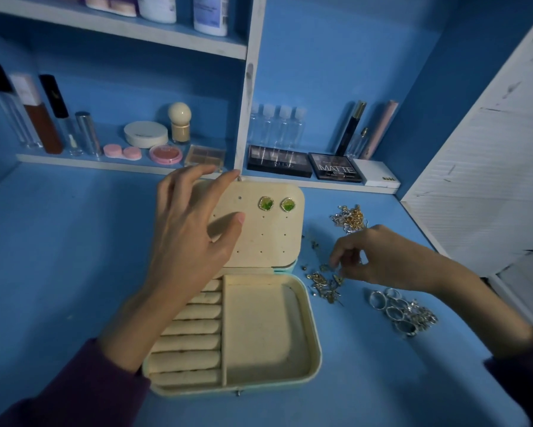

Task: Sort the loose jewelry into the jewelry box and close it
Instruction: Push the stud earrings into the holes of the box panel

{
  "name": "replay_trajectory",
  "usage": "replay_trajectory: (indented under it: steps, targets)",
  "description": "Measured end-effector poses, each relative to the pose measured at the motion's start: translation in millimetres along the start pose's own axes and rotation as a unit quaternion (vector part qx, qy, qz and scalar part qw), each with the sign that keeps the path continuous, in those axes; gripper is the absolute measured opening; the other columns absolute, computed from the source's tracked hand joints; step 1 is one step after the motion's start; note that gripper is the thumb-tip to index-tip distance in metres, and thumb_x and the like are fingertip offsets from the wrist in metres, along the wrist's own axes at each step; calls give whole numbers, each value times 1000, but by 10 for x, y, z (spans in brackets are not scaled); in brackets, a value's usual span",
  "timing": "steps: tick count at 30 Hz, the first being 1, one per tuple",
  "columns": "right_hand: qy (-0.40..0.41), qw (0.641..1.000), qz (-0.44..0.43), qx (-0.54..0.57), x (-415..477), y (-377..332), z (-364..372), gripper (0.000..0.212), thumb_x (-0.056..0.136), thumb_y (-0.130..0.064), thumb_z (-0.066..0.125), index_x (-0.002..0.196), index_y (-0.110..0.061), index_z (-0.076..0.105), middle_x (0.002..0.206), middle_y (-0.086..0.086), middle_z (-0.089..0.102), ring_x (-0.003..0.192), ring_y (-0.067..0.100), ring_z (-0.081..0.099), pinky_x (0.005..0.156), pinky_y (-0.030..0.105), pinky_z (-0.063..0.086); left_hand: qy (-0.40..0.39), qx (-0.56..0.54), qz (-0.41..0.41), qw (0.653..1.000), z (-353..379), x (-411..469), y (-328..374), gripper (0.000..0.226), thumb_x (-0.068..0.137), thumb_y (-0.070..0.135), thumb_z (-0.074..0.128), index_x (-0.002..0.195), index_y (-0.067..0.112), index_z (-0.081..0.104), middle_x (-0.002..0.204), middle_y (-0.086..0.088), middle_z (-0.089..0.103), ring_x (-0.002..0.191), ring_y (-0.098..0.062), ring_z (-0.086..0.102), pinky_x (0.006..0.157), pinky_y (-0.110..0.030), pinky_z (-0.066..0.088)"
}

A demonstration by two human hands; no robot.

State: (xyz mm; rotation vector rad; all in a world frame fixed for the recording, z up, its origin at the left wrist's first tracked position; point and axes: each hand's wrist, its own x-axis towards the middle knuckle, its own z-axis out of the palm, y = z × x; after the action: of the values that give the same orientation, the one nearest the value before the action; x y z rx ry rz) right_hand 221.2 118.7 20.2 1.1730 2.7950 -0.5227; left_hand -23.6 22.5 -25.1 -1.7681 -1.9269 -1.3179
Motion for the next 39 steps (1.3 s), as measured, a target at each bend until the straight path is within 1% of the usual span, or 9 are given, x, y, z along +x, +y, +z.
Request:
replay_trajectory:
  steps: [2, 5, 15, 21, 25, 28, 32, 35, 39]
  targets:
    - [-7, 1000, 4, 1, -12, 11, 14, 18, 79, -11, 65, 85, -27, 71, 74, -13, 68, 71, 0, 62, 76, 29, 53, -2, 2, -3, 1000, -2, 1, -2, 53, 84, 41, 51, 132, 19, 55, 130, -9, 47, 122, -24, 32, 103, -19, 18]
    - [-6, 1000, 2, 8, -14, 13, 22, 15, 80, -12, 65, 84, -25, 72, 74, -15, 70, 72, -1, 63, 76, 30, 54, -6, 3, -5, 1000, -2, 2, -2, 53, 84, 41, 50, 133, 20, 54, 130, -9, 47, 122, -24, 31, 102, -19, 18]
    - [-28, 1000, 10, -1, -25, 14, 27, 10, 81, -16, 69, 84, -23, 76, 72, -20, 66, 69, -6, 61, 72, 14, 49, -13, 1, -14, 1000, 0, -2, 3, 55, 84, 44, 47, 134, 21, 53, 131, -9, 47, 123, -25, 31, 102, -26, 22]
    - [66, 995, 16, 73, -17, -15, -5, 11, 80, -7, 70, 74, -17, 72, 70, -13, 68, 68, -4, 61, 65, 7, 44, -12, 3, -8, 1000, 1, 1, 0, 54, 84, 43, 49, 133, 20, 54, 130, -9, 47, 121, -25, 32, 102, -20, 19]
    - [96, 936, 39, 336, -42, -158, -87, 6, 83, 0, 65, 77, -3, 65, 83, 9, 73, 76, 23, 68, 69, 30, 55, -11, 4, -8, 1000, -3, 4, 3, 54, 84, 42, 49, 132, 20, 54, 130, -9, 48, 120, -23, 32, 101, -18, 18]
    - [81, 851, 39, 518, -51, -310, -95, 6, 79, 1, 62, 81, 5, 66, 82, 18, 69, 65, 21, 61, 59, 24, 51, -10, 3, -5, 1000, -1, 2, 5, 53, 84, 40, 50, 132, 20, 54, 130, -9, 48, 120, -23, 32, 101, -19, 19]
    - [63, 771, 42, 632, -28, -461, -26, 19, 69, -5, 62, 82, 2, 74, 72, 11, 69, 60, 12, 59, 60, 17, 51, -9, 1, -11, 1000, 1, 4, 1, 52, 84, 40, 51, 133, 22, 54, 130, -7, 47, 121, -23, 32, 101, -22, 22]
    - [46, 749, 39, 660, -18, -550, 37, 26, 63, 4, 62, 86, 0, 73, 72, 8, 70, 63, 10, 64, 63, 15, 51, -8, -3, -10, 1000, 3, 3, 6, 52, 83, 39, 51, 132, 22, 54, 128, -7, 48, 121, -23, 33, 101, -21, 21]
    - [50, 767, 35, 638, 10, -665, 106, 30, 56, 5, 65, 84, -2, 74, 74, 10, 71, 64, 13, 66, 66, 15, 52, -7, -5, -11, 1000, 4, 3, 3, 51, 83, 38, 50, 132, 21, 55, 128, -8, 49, 121, -24, 34, 103, -25, 24]
